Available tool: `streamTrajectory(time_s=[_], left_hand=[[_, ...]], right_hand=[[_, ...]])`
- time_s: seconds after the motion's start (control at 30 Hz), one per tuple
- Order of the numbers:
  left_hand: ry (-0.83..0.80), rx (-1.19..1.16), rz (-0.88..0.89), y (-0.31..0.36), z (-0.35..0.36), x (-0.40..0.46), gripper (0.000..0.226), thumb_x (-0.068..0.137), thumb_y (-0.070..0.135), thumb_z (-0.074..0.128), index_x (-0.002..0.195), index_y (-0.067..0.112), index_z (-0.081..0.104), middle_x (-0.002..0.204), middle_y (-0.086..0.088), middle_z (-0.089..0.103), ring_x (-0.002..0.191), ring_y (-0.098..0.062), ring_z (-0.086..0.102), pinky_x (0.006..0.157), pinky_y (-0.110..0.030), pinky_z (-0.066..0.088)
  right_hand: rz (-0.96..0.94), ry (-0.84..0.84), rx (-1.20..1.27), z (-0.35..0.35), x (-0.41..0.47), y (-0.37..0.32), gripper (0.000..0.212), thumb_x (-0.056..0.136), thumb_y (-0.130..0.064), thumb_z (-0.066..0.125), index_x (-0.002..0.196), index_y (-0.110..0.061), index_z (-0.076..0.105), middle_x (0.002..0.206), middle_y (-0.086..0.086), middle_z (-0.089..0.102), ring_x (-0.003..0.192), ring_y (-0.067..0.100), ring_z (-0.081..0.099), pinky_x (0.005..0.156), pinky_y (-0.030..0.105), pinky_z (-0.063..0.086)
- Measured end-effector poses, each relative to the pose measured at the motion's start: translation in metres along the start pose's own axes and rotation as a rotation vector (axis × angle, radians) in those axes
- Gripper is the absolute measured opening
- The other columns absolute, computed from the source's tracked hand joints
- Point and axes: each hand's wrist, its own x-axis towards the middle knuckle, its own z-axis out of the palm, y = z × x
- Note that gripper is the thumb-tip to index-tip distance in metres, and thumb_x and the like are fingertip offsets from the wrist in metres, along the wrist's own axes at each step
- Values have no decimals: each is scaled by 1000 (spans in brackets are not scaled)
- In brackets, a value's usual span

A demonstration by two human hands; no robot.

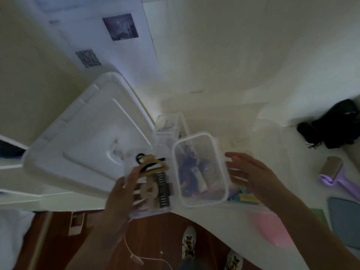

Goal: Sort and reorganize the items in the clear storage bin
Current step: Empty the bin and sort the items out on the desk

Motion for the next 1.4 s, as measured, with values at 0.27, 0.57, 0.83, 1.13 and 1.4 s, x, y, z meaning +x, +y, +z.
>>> streamTrajectory(time_s=[0.27,0.57,0.83,1.13,1.4], left_hand=[[-270,18,-66,-4,104,-43,49,97,62,36,103,25,68,85,0,78,75,-15,75,59,-28,59],[-491,26,-206,-32,229,-119,44,99,53,42,101,19,69,80,-3,77,74,-22,72,63,-36,59],[-683,-29,-445,-85,318,-169,32,100,47,47,112,31,71,100,-2,77,94,-25,71,74,-36,58],[-677,267,-162,-167,341,-146,8,101,16,55,100,19,62,89,5,58,92,-21,53,79,-25,41],[-493,461,-95,-208,302,-124,10,96,15,54,98,13,64,93,-7,67,82,-21,63,75,-23,53]], right_hand=[[-25,-17,246,-4,-59,-2,52,72,-49,81,114,-25,64,121,18,66,94,28,70,72,38,58],[-184,585,-240,-69,-148,14,71,70,-61,76,129,-58,36,114,-24,59,97,1,64,80,34,58],[36,656,-621,-174,-191,13,140,28,-88,72,144,-47,7,130,-9,35,116,18,46,96,46,48],[99,601,-476,-261,-50,29,116,62,-45,88,151,-23,17,143,9,44,116,25,51,89,34,49],[179,503,-810,-239,43,75,128,48,-72,75,149,-35,4,149,20,27,136,41,34,108,52,37]])
